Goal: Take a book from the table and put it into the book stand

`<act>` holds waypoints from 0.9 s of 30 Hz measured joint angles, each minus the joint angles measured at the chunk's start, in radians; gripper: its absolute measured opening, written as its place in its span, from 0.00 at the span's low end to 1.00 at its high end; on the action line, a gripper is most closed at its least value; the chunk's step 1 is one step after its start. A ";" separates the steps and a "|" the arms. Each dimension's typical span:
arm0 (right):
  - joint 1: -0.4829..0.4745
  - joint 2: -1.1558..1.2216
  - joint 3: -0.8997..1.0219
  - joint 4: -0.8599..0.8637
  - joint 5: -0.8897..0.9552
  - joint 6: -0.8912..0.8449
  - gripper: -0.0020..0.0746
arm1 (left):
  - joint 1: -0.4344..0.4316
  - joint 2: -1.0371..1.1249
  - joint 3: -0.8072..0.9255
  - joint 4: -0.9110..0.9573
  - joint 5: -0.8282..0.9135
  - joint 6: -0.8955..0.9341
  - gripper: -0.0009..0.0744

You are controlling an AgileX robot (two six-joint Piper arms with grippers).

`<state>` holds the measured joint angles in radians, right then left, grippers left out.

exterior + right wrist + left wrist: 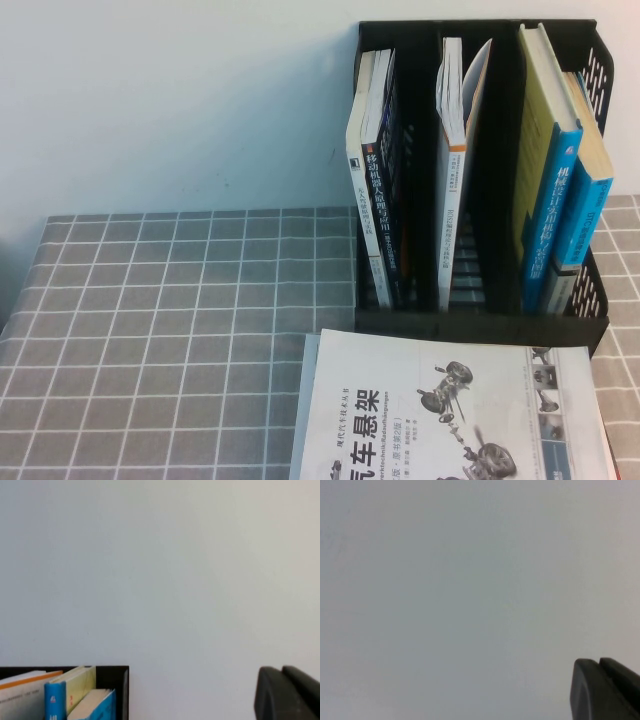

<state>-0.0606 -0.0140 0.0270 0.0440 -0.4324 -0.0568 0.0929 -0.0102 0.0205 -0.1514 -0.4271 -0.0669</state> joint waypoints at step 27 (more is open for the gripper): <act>0.000 0.718 -0.567 0.573 1.104 -0.472 0.02 | 0.000 0.788 -0.657 -0.688 1.219 0.463 0.01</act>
<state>-0.0606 0.7043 -0.5400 0.6167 0.6712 -0.5293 0.0929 0.7773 -0.6370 -0.8391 0.7922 0.3962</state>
